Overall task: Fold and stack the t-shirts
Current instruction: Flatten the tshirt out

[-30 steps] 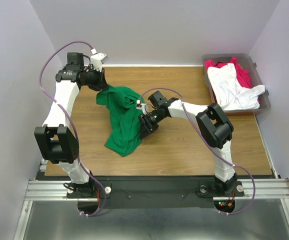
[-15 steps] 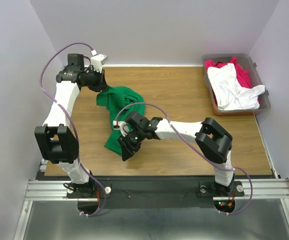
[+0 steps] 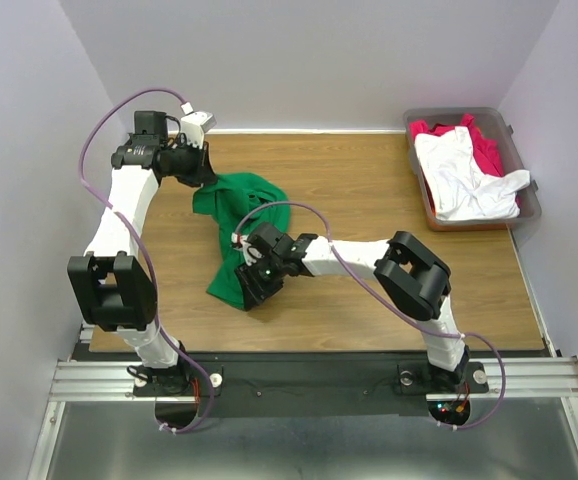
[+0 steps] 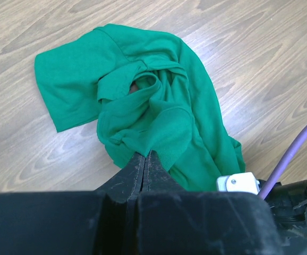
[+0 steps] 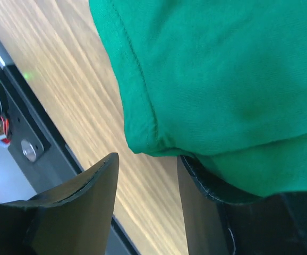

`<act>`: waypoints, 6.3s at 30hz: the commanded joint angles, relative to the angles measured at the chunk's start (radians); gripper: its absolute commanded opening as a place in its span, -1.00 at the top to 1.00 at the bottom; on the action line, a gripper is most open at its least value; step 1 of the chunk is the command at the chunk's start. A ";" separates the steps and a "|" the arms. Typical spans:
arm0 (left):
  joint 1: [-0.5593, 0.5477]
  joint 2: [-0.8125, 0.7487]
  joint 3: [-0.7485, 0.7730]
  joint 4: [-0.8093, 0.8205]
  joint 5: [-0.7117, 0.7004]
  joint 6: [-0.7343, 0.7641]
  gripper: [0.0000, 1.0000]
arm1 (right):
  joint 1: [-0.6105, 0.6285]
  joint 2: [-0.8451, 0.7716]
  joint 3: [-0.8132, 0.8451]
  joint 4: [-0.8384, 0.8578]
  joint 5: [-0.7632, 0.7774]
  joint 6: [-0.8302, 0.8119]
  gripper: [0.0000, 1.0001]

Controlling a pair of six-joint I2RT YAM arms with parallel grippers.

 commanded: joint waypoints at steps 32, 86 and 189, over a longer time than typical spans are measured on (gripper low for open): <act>0.036 -0.055 -0.044 0.026 0.033 0.031 1.00 | -0.004 0.076 0.138 0.017 -0.019 0.031 0.11; 0.169 -0.217 -0.288 -0.291 -0.349 0.818 1.00 | -0.836 -0.578 -0.092 -0.342 0.319 -0.843 0.99; 0.395 0.178 0.117 0.069 -0.068 -0.197 1.00 | -0.688 -0.081 0.256 -0.377 0.044 -0.731 0.61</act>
